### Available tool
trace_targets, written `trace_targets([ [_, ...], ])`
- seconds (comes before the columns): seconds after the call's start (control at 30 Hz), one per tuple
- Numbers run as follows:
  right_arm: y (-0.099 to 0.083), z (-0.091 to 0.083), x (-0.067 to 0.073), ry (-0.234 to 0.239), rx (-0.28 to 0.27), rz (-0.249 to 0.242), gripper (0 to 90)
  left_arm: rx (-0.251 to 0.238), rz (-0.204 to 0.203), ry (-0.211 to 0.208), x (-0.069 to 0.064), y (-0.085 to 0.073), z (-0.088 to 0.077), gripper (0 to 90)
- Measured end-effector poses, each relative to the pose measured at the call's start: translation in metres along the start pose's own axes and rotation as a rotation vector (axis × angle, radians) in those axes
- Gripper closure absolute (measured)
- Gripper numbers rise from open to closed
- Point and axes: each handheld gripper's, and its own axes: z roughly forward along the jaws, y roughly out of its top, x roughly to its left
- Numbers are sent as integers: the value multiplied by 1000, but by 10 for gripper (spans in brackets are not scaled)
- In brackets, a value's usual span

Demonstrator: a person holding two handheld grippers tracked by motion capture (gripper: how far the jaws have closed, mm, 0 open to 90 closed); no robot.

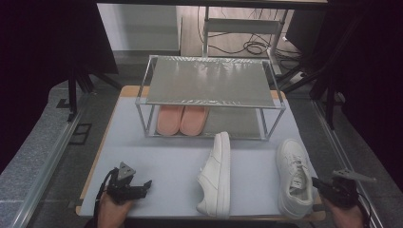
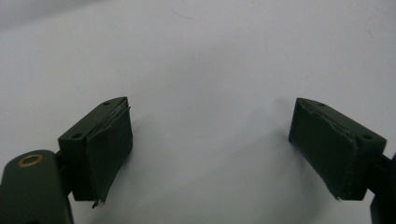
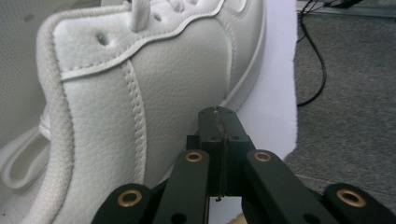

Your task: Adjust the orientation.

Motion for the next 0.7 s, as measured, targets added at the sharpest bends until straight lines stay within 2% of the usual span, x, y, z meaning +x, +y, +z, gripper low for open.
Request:
trace_targets([
  [0.2, 6, -14, 1, 19, -28, -2, 900, 0, 0, 0, 0, 0, 0, 135],
  [0.43, 22, -31, 11, 40, -69, -34, 900, 0, 0, 0, 0, 0, 0, 135],
  [0.7, 37, -40, 30, 119, -114, -57, 900, 0, 0, 0, 0, 0, 0, 135],
])
